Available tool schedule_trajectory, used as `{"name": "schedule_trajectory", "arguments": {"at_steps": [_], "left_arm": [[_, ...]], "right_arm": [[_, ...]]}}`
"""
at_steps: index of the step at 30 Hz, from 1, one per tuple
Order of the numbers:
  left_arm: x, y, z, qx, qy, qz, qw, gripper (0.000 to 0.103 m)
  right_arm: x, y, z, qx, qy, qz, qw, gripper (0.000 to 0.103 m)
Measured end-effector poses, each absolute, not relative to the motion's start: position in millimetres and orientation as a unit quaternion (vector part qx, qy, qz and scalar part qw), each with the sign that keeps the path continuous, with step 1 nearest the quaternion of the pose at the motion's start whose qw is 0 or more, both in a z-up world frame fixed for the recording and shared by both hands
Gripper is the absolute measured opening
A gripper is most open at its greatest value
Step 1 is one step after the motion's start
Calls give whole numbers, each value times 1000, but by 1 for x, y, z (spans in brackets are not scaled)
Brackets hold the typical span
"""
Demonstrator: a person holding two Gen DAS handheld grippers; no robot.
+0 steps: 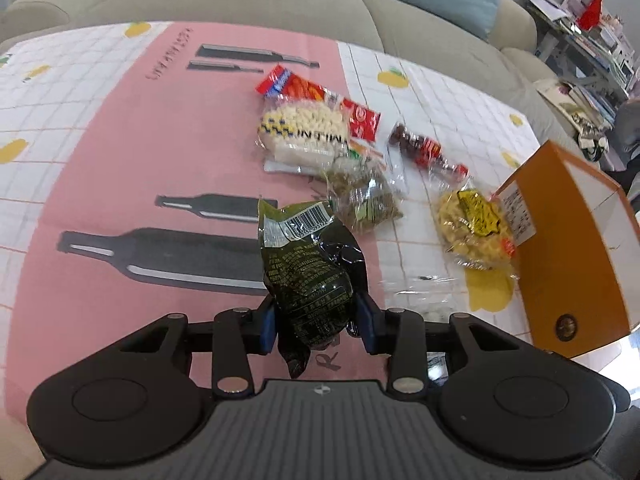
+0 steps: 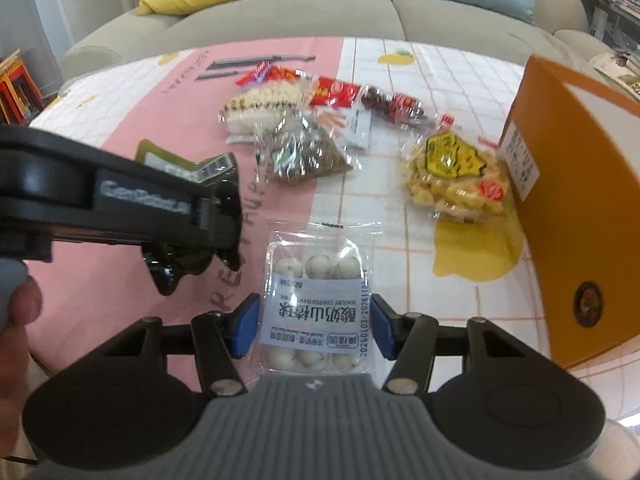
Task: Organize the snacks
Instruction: 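Carry both packs over the orange box and open both tools to drop them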
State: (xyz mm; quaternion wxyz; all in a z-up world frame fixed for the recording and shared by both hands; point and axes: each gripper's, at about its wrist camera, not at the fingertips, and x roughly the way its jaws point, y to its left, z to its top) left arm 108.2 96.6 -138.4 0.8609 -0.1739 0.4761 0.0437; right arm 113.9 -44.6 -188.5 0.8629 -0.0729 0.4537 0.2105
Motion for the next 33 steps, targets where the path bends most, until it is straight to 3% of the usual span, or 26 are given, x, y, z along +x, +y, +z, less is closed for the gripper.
{"name": "schedule_trajectory", "arguments": {"at_steps": [21,33], "left_arm": [[94,-1,-17,-136,433,-72,888,44],[173,-100,3,-82,445,-187,872,44]], "right_arm": [[127,-176,-36,-26,369,183,911,56],[173,-262,-18,-60,382,150,910,56]]}}
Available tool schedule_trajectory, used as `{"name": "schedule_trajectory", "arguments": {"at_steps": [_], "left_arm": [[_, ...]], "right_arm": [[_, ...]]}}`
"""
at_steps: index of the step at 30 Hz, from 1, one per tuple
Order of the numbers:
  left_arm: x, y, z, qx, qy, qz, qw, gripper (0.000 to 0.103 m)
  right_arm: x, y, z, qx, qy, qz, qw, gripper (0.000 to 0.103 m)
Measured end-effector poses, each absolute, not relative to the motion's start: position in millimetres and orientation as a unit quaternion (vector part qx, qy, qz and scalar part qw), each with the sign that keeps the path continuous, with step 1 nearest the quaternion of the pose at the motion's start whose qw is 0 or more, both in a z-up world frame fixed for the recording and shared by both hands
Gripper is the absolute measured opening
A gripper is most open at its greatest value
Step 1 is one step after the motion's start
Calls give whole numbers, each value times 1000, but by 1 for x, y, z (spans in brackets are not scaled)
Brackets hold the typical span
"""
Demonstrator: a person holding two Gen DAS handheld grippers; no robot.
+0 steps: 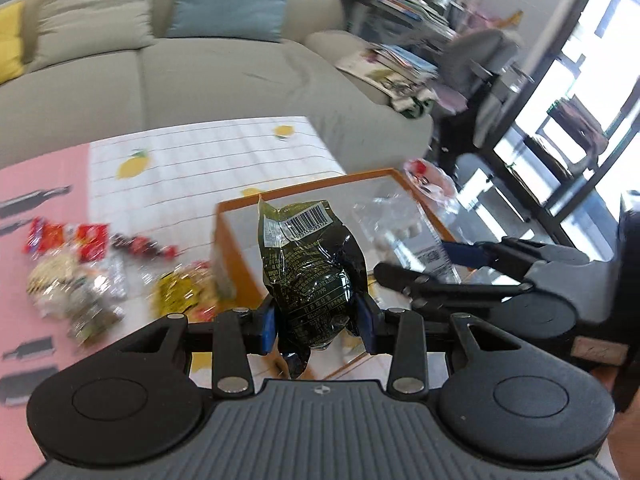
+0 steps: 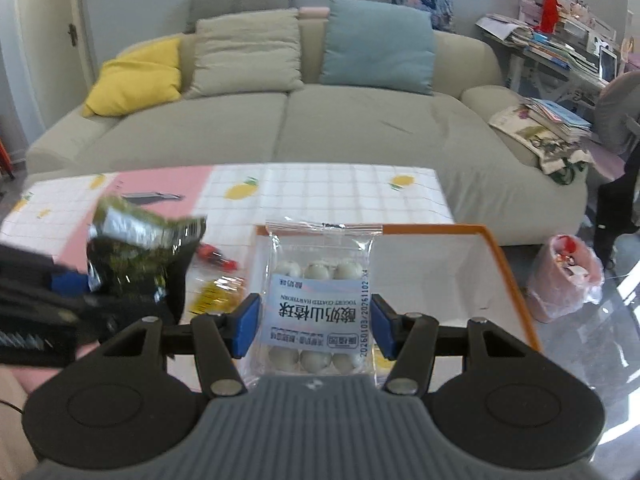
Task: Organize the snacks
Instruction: 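Carry both packs over the orange box and open both tools to drop them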
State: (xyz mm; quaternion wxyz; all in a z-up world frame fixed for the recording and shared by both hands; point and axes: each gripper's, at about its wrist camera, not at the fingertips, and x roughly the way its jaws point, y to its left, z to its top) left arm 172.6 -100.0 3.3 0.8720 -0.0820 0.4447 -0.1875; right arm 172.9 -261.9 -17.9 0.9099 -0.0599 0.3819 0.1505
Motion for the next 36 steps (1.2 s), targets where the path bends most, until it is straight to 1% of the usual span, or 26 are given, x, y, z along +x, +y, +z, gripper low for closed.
{"name": "schedule_trajectory", "arguments": {"at_steps": [5,10,16,21,24,29,32,34,36], "left_arm": [[204,-121,-17,-83,487,-225,840,44],[232,-139,-39,-48,520,-239,818,44],[265,-154,-61,6,544,-227,808,44],[293,-151,-79,28,569,-202,796,44],[299,-157,-90,48,577,-192,793,44],[305,-159,-105,51,600,-181,778,45],[307,-160,-106,65,597,-177,780,51],[307,-161,-105,71,599,-176,778,61],[307,-161,-104,71,597,-175,779,67]], "right_arm": [[201,-290,-38,-50,416,138,897,57],[222,-301,-64,-58,443,140,884,57],[250,-301,-91,-76,471,149,866,57],[275,-296,-108,-78,496,169,848,57],[289,-289,-119,-88,510,175,838,57],[303,-280,-137,-104,534,180,820,58],[305,-279,-143,-102,544,186,812,59],[305,-278,-145,-104,546,188,810,60],[305,-277,-147,-105,547,186,809,60]]}}
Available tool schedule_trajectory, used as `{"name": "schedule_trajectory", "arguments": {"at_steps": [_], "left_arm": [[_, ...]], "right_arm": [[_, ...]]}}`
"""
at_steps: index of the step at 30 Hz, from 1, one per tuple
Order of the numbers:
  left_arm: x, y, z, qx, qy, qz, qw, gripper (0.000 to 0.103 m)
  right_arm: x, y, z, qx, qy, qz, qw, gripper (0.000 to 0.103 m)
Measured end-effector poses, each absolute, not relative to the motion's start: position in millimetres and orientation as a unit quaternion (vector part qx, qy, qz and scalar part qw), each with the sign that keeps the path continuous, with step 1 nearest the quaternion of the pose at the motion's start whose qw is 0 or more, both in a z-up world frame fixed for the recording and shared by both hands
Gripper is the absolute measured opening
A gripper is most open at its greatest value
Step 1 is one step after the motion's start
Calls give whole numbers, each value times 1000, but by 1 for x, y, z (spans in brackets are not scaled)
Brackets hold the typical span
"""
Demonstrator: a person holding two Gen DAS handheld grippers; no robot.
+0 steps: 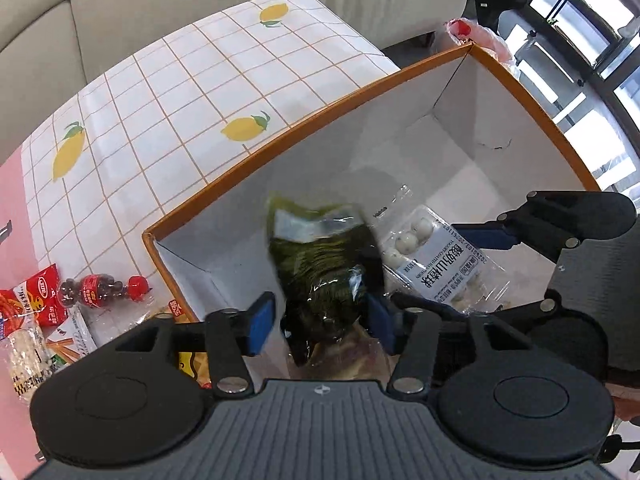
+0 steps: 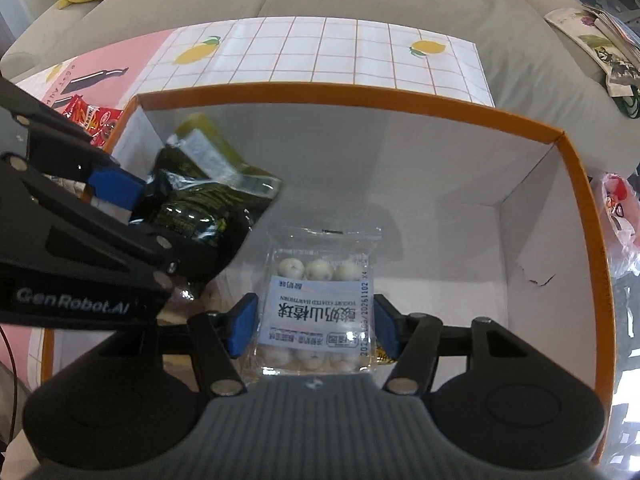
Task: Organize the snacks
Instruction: 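Carry both packs over the orange box and open both tools to drop them, then withdraw both tools from the box toward the remaining snacks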
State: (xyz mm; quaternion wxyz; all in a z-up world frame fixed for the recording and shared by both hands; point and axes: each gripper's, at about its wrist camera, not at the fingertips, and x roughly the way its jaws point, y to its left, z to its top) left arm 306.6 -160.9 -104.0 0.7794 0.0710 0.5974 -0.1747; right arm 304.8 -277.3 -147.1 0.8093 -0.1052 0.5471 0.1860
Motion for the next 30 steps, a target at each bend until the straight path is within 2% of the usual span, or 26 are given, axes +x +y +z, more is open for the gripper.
{"name": "schedule_trajectory", "arguments": {"at_steps": [7,11,19,30], "left_arm": [[302,-157,-96,73,589,-170,786,72],[295,-152,-85,71,580,-172,793,73],[276,-140,-54,59,557,-175,810,73],[224,-108,-7,55,484,-161,858,73]], "right_arm": [[306,-277,-148,-108,549,175,810,62],[302,-276,-144,-105,550,168,811,73],[289,-275,-126,-113,542,153,819,79],[250,-264,-75,-84,501,130,851,79]]}}
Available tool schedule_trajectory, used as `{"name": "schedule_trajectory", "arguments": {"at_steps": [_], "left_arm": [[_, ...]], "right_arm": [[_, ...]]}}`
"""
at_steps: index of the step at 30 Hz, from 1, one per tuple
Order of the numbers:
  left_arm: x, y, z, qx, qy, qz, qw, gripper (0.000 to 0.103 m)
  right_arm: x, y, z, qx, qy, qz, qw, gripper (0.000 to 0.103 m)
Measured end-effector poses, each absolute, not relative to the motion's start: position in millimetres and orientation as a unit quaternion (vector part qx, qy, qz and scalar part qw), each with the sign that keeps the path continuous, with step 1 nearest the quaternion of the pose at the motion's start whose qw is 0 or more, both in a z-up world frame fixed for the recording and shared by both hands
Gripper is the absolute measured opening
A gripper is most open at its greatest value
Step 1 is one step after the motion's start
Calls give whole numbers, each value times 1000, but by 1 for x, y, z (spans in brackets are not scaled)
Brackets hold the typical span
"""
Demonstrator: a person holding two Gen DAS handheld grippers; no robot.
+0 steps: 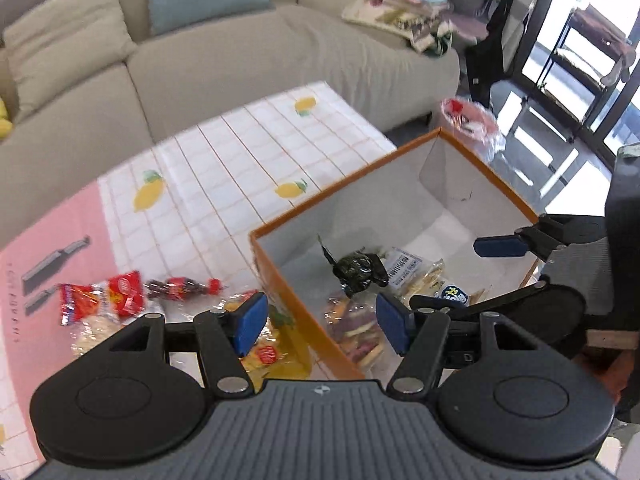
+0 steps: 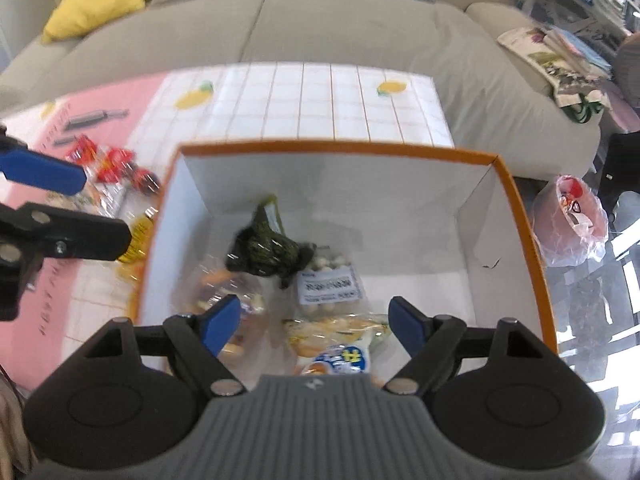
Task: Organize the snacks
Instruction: 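Withdraw both tools from the box toward the remaining snacks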
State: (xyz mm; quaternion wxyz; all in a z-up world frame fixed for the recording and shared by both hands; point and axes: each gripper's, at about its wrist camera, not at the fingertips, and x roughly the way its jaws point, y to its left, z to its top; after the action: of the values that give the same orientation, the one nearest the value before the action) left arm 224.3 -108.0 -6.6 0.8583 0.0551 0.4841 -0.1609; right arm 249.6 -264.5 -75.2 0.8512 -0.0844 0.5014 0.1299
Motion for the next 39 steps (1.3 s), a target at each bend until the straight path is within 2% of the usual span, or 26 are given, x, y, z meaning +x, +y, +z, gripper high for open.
{"name": "schedule_trajectory", "arguments": {"at_steps": [11,13,23,32,39], "left_arm": [[163,-60,11,20,423,-125,897,73],[153,-50,12,8,412,-118,903,69],[100,2,-1,-29,350,-36,936,69],[80,44,-30,-30,353,20,935,69],[85,71,-50,-82,389,4,918,69]], "right_arm": [[178,-231,-28,-9,414,123,902,79],[162,-222,-26,2,399,122,909,79],[107,-172,-39,26,348,91,933,79],[81,-134,-65,10,340,108,934,82],[81,-116,-83,-14,346,123,930,83]]}}
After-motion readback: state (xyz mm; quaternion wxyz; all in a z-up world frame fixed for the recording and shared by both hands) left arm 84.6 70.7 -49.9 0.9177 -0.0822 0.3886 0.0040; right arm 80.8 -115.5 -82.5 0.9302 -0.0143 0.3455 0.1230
